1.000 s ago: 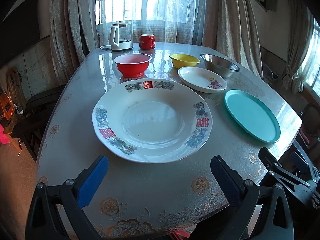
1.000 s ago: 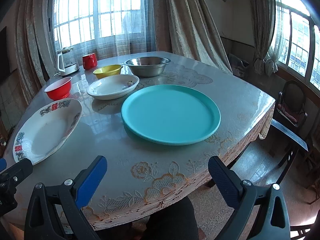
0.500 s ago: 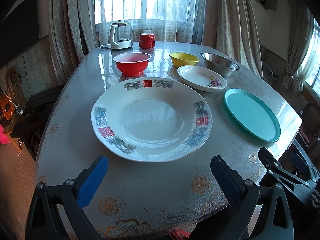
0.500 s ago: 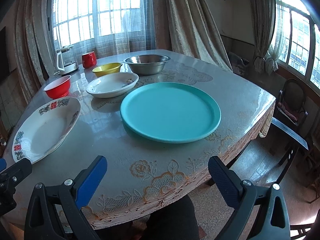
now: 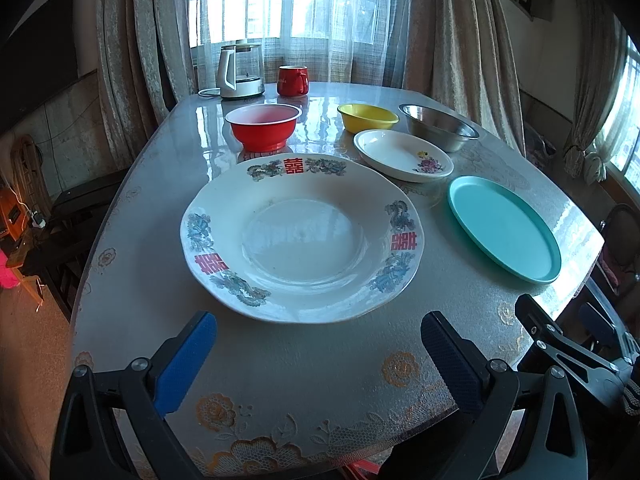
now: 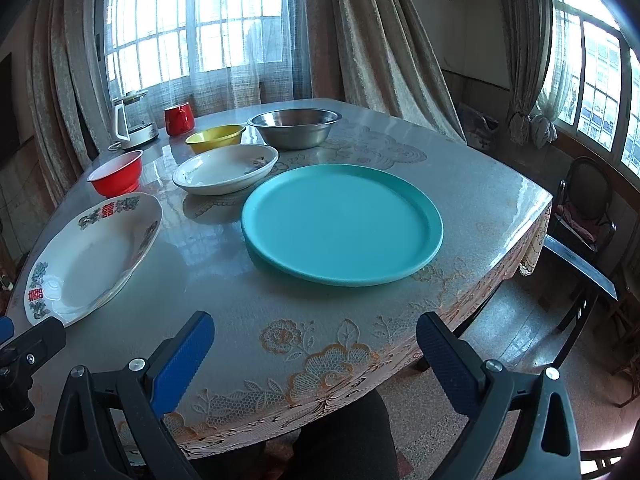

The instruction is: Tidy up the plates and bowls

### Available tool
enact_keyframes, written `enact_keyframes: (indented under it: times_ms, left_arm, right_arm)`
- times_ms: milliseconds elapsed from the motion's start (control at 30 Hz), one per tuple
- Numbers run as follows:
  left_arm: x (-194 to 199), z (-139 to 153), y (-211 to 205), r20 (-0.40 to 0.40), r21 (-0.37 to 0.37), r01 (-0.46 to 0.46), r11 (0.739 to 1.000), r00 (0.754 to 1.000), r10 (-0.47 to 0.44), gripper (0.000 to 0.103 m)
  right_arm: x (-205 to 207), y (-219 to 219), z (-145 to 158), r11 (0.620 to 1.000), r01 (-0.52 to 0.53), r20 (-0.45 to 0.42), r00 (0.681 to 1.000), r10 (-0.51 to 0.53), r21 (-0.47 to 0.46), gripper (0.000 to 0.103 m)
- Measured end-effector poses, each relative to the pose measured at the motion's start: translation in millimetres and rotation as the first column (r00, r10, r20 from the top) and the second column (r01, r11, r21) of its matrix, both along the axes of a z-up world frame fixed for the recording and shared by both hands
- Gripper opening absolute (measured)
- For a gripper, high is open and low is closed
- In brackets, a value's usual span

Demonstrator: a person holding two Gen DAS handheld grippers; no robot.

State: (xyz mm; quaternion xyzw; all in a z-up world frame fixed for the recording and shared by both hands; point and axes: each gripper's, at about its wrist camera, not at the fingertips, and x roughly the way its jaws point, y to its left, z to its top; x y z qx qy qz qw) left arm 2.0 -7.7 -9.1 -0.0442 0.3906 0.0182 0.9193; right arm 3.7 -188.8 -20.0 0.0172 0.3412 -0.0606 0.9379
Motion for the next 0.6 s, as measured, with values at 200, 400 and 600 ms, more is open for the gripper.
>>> enact_keyframes:
  times_ms: [200,400,600]
  left_arm:
    - [-0.1,-1.0,-0.4,-0.002,-0.005,0.001,1.000,1.000,-0.001,0.103]
    - [-0.4,-1.3,2.5,0.006,-0.014,-0.003,1.000,1.000,0.003,0.103]
    - [-2.3,2.1,4.4,0.019,-0.055,0.021,0.998,1.000,-0.020,0.103]
  right_arm:
    - [1.0,0.3,-0.4,1.000,-0.003,-0.001,1.000,0.003,-0.007,0.103]
    - [2.5,2.3,-1.1,0.999,-0.024,-0.004,1.000,0.024,-0.024,0.103]
    - [6.6,6.9,-0.7,0.998,-0.059,-0.012,0.998,0.059,-0.036,0.103]
